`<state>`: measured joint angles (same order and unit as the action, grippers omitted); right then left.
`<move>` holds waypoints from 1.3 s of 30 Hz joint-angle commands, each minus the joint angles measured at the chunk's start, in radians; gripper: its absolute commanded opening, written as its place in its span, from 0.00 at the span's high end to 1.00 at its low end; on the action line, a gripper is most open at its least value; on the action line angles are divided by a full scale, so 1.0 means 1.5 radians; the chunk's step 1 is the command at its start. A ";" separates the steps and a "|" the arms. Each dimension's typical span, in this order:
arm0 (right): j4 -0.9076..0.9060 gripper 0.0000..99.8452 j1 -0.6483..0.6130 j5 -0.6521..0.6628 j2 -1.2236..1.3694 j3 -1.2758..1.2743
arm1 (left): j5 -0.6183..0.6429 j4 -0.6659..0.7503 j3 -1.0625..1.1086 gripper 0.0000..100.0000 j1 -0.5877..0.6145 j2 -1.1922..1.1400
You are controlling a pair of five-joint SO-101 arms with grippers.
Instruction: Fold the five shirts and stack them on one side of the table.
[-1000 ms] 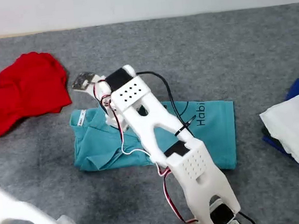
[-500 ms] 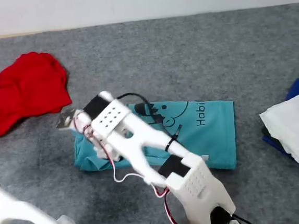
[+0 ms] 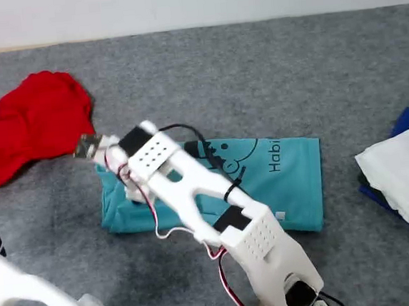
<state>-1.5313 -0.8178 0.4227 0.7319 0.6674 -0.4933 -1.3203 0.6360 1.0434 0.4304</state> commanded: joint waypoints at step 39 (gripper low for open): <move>-0.145 0.99 0.011 -0.006 0.016 0.249 | 0.004 0.004 -0.005 0.99 0.005 0.060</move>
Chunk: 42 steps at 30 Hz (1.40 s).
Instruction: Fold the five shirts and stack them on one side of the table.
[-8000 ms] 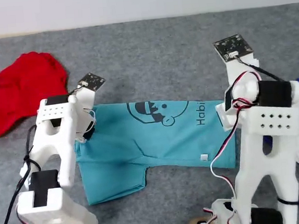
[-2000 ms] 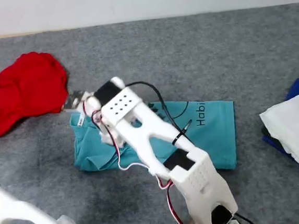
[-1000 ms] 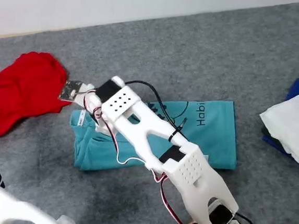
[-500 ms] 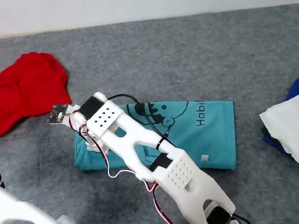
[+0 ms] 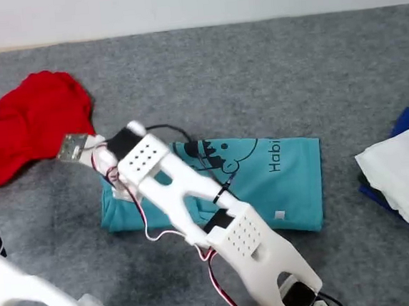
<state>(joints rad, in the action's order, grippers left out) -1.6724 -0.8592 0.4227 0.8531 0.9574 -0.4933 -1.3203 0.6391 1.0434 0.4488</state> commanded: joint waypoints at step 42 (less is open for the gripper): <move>-0.071 0.68 0.582 -0.393 -0.141 -0.323 | 0.007 -0.193 0.088 0.99 0.015 0.482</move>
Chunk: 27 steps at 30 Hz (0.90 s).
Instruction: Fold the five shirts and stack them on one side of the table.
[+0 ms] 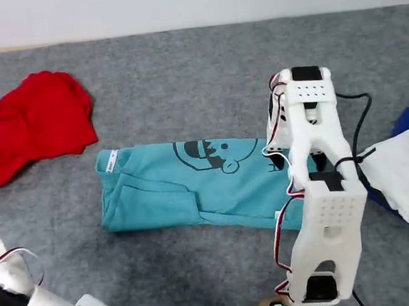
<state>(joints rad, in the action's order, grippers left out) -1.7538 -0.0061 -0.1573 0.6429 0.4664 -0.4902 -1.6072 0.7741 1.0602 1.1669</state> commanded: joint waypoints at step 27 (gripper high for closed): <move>0.025 0.99 0.094 0.125 0.003 0.007 | 0.004 0.002 -0.002 0.99 0.003 0.003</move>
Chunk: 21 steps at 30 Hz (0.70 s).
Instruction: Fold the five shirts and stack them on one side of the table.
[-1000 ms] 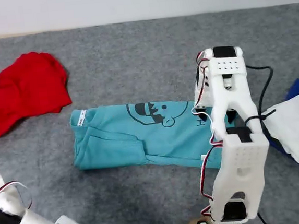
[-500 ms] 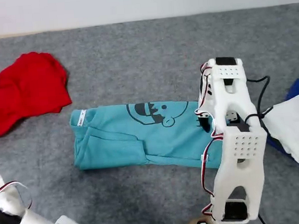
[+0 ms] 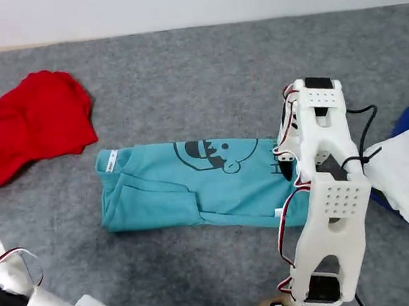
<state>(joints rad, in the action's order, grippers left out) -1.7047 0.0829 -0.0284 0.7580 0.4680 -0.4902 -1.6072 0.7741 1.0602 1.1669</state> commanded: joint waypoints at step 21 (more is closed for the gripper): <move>0.009 0.99 -0.436 0.091 -0.254 0.010 | 0.005 -0.002 -0.001 0.99 0.003 0.007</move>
<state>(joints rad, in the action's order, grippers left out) -1.7369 -0.4741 0.1297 0.4450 0.4664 -0.4902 -1.6072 0.7772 1.0602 1.1669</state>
